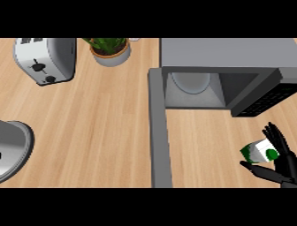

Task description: Pick up the milk, place it into the microwave and close the microwave

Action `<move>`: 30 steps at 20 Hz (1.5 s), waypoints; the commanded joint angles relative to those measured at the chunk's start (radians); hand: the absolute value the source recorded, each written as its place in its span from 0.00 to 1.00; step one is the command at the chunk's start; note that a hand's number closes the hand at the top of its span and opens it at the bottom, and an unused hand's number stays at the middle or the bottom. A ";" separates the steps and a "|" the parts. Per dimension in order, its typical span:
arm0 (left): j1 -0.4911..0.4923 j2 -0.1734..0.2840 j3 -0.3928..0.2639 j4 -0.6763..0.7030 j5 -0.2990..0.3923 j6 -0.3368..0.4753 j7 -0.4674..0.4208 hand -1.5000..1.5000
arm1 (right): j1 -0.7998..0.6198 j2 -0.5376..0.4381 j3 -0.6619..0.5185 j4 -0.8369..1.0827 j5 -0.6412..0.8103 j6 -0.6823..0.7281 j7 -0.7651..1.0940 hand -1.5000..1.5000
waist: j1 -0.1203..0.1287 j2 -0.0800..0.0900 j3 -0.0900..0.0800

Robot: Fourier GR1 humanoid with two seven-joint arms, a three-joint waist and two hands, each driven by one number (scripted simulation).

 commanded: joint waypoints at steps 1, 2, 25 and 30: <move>-0.025 0.005 0.013 0.022 0.013 -0.001 0.007 0.00 | -0.023 0.005 -0.013 -0.001 -0.041 0.183 -0.097 1.00 | -0.004 -0.001 0.000; 0.011 -0.001 -0.003 -0.046 0.014 0.001 0.041 0.00 | 0.001 0.000 -0.008 -0.006 -0.043 0.195 -0.101 1.00 | -0.004 -0.002 0.000; 0.053 -0.004 0.088 0.010 0.034 -0.068 -0.045 0.00 | -0.034 0.228 0.169 -0.384 -0.107 0.179 0.171 1.00 | -0.019 -0.011 -0.005; 0.035 -0.012 0.069 -0.020 0.030 -0.034 0.010 0.00 | 0.122 0.303 0.269 -0.750 -0.112 0.103 0.390 1.00 | -0.033 -0.013 -0.005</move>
